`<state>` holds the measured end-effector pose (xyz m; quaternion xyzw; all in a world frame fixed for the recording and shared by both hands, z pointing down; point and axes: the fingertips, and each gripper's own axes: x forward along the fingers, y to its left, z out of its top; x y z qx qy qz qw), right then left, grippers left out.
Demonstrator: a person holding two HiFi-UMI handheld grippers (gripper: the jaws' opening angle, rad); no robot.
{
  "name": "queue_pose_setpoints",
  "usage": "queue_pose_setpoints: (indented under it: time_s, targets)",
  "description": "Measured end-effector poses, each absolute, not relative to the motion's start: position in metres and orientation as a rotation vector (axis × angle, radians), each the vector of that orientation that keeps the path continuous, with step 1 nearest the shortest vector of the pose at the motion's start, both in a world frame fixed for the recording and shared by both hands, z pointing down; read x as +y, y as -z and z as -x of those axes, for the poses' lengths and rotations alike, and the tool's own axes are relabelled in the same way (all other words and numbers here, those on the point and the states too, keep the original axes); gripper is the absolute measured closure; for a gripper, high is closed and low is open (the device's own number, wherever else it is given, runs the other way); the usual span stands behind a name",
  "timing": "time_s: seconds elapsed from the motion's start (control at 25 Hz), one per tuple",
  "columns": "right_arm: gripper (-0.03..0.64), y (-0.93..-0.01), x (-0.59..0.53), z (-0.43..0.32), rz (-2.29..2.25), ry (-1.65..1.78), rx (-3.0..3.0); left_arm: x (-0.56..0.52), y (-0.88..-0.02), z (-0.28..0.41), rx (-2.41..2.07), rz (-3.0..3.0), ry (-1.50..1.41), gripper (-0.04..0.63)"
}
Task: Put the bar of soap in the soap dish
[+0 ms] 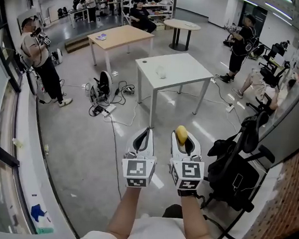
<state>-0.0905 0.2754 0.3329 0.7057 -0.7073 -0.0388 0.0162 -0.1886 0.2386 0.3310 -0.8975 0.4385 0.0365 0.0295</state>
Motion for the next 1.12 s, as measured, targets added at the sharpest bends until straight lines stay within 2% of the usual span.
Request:
queue_pose_setpoints:
  time_s: [0.28,0.44,0.76,0.96,1.12]
  targets:
    - [0.5,-0.349,0.206,0.059,-2.217,0.051,-2.237,0.166,-0.348,0.177,1.494,2.692,-0.077,0.595]
    - [0.5,-0.344,0.159,0.021,-2.192,0.021,-2.288,0.123,-0.337,0.138,1.54,2.575,-0.005,0.595]
    - [0.5,-0.307,0.101,-0.06,-2.198,0.204,-2.273,0.058,-0.319,0.061,1.583,2.497,-0.003,0.595]
    - [0.5,-0.35,0.07,-0.108,-2.253,0.012,-2.209,0.032,-0.342,0.013,1.553,2.478,0.167,0.597]
    - [0.5,-0.371,0.049,-0.126,-2.223,-0.021,-2.197,0.004,-0.358,0.004,1.642,2.478,0.195,0.597]
